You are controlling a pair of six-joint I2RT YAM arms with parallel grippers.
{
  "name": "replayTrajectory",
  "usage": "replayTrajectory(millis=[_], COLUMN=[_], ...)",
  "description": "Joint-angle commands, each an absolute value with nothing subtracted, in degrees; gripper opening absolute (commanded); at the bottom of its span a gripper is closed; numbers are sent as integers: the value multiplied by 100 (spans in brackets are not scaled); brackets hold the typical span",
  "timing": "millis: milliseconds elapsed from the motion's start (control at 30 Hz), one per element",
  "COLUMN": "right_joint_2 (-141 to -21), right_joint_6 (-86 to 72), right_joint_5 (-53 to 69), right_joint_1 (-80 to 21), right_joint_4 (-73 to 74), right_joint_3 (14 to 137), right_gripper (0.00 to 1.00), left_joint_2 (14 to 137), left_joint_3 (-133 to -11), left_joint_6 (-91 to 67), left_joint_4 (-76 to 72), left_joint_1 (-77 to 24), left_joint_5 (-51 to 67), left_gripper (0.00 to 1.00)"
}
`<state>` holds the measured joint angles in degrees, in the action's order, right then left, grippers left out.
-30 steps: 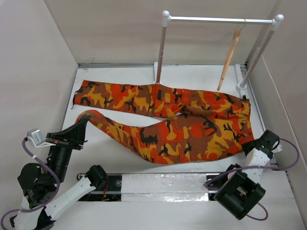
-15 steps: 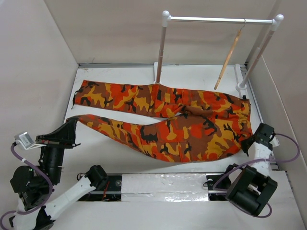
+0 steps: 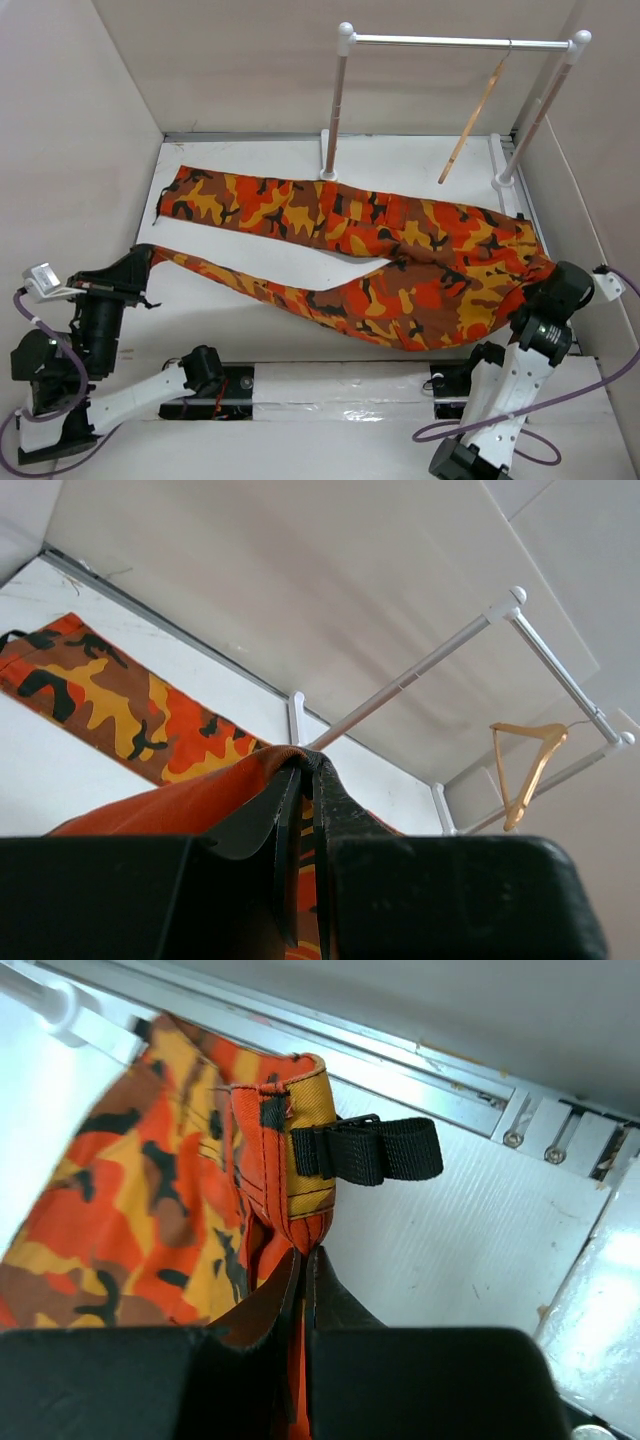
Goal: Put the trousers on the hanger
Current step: Fold the trousers at the center of the board.
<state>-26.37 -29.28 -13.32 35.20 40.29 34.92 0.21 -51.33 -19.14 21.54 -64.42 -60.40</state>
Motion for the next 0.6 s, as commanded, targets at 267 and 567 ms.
replayTrajectory(millis=[267, 567], right_joint_2=[-3153, -5606], right_joint_6=[-2049, -2057], right_joint_5=[-1635, -1265], right_joint_1=[3138, 2892], right_joint_4=[3613, 2338], right_joint_3=[4578, 5351], right_gripper=[0, 0], left_joint_2=[-317, 269], left_joint_3=[-5932, -6477], left_joint_6=[-2837, -1405], left_joint_4=[3310, 2169], left_joint_1=[-8162, -9131], left_joint_5=[-8638, -9659], left_gripper=[0, 0])
